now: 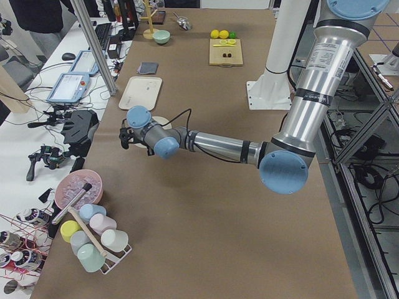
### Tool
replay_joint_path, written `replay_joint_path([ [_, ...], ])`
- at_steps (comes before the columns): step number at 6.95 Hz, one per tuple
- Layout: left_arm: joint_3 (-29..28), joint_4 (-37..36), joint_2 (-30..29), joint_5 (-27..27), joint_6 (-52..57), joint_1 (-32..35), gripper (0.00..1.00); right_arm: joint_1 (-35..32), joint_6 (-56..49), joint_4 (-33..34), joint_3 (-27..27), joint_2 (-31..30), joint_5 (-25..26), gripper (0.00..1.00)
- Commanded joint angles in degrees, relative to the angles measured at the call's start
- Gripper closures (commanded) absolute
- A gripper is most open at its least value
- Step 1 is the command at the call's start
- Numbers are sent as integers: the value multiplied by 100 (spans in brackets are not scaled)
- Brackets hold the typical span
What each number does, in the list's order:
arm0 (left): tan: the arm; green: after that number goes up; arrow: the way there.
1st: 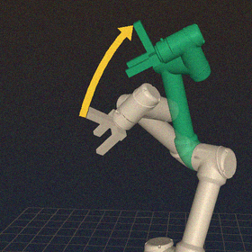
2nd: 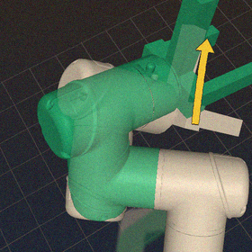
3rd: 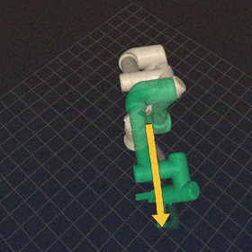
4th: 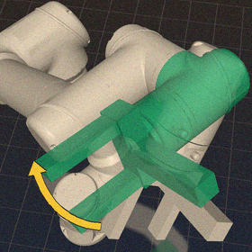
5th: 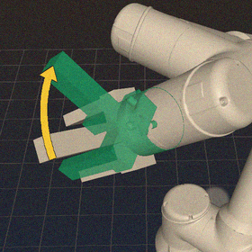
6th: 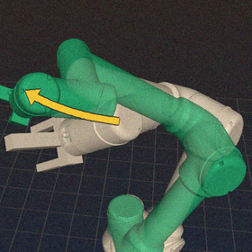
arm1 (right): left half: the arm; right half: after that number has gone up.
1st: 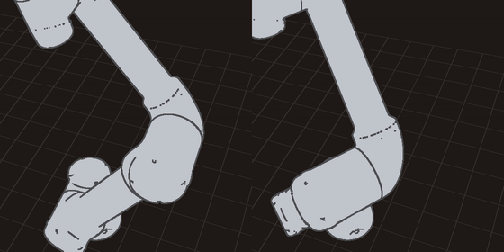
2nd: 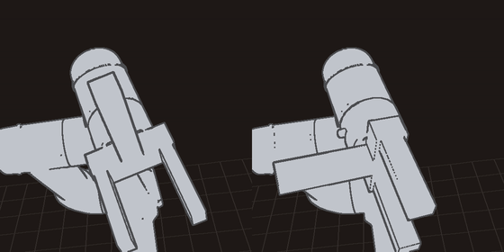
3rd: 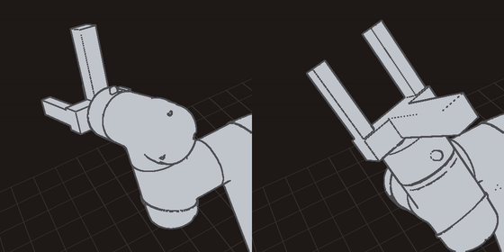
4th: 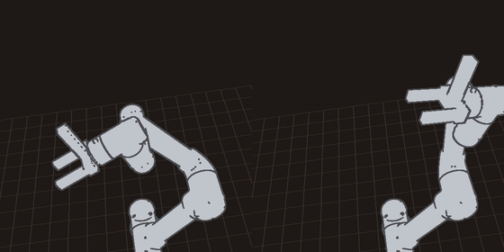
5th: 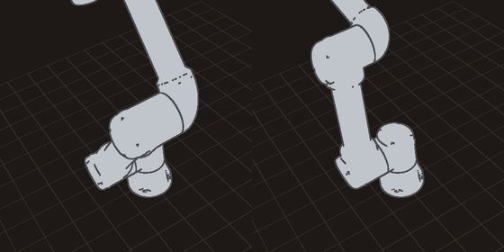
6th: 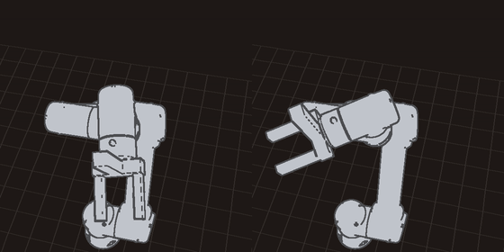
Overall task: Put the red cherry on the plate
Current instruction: 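Carry the white plate with the left gripper to the table center and release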
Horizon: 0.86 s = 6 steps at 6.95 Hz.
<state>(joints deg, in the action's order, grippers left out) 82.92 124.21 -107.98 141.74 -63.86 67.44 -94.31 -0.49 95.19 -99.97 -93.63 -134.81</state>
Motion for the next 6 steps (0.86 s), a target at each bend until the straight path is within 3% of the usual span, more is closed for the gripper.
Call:
replay_joint_path([
  [1,645,604,-545,-1351,-2656,-1647,100,0,-13,0,30,-6,7,0],
  [3,699,596,-978,-2376,-3411,-2698,100,0,22,0,39,-15,7,0],
  [6,805,579,-980,-3527,-3528,-3788,100,9,67,8,39,38,-2,0],
])
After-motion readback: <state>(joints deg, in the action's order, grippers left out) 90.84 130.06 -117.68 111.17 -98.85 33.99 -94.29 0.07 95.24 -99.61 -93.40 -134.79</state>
